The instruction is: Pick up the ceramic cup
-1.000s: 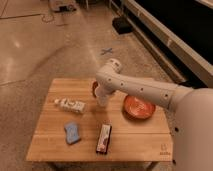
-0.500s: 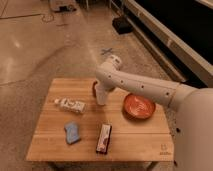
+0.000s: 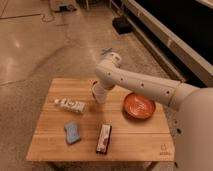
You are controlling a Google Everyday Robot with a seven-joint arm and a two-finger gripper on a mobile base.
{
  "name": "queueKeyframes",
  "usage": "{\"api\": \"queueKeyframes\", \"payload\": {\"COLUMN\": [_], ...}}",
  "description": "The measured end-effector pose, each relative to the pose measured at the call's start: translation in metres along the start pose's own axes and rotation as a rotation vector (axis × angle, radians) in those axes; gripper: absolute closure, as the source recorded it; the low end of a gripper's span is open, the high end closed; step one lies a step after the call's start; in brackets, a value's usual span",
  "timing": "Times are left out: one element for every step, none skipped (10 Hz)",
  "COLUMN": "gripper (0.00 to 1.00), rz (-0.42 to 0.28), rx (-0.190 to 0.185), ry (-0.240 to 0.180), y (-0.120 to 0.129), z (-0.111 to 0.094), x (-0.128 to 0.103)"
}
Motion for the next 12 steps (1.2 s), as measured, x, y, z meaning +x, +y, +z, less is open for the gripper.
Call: {"api": "queueKeyframes", "payload": {"gripper": [0.64,0.52,0.44,0.36,0.26,0.21,0.20,0.20,0.20,0.20,0.20,0.20], "rz": [-0.004,-0.010,-0.016,-0.020,-0.026,-0.033,-0.039,-0.045,-0.049,-0.053,-0.059,-0.065], "rx": [-0.004,-0.015,-0.023,-0.027,-0.031,-0.033,-0.035,-0.037,-0.039,-0.042,-0.049,-0.060], "ry": [-0.005,-0.022,-0.034,-0.045,-0.060,-0.076,-0.088,-0.099,-0.109,-0.115,-0.119,-0.123], "y": [0.000,0.002,0.004,0.006,0.006,0.005,0.005,0.004,0.005,0.005,0.005,0.008], "z": [0.000,0.006,0.013,0.018,0.021,0.021,0.021,0.020,0.021,0.021,0.024,0.029], "x": [-0.001,-0.003,-0.005,-0.007,-0.009,-0.011,-0.012,-0.013,-0.013,-0.014,-0.016,-0.018]}}
